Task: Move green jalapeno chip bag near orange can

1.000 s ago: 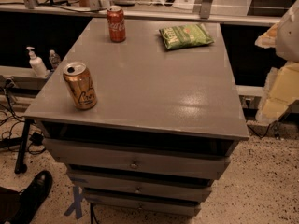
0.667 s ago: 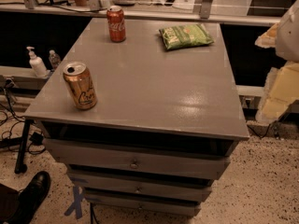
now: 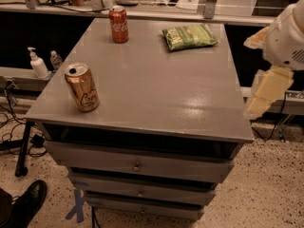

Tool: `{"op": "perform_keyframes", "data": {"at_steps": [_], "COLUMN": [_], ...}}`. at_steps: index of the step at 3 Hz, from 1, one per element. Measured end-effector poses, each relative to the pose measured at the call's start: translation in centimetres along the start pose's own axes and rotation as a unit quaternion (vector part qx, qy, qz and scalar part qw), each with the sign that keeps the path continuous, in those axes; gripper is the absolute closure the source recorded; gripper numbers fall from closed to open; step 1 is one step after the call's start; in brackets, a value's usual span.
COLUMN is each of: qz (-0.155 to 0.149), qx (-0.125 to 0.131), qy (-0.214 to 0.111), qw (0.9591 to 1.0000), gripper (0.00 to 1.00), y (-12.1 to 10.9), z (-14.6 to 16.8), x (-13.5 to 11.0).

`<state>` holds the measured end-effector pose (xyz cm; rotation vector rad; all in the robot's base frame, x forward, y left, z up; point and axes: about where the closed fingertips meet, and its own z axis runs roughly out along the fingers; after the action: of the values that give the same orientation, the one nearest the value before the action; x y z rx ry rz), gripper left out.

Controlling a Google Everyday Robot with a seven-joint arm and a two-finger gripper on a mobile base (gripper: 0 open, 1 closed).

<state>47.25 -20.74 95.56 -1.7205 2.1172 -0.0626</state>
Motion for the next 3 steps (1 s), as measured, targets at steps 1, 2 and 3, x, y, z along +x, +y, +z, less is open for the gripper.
{"op": "perform_keyframes", "data": {"at_steps": [1, 2, 3], "qz": [-0.006, 0.003, 0.035], "qx": [0.035, 0.074, 0.095], "qy": [-0.057, -0.101, -0.14], "qw": [0.9978, 0.9921, 0.985], "gripper": [0.0, 0.0, 0.0], "y": [-4.7, -10.1, -15.0], "z": [3.7, 6.4, 9.4], "x": [-2.4, -5.2, -7.5]}}
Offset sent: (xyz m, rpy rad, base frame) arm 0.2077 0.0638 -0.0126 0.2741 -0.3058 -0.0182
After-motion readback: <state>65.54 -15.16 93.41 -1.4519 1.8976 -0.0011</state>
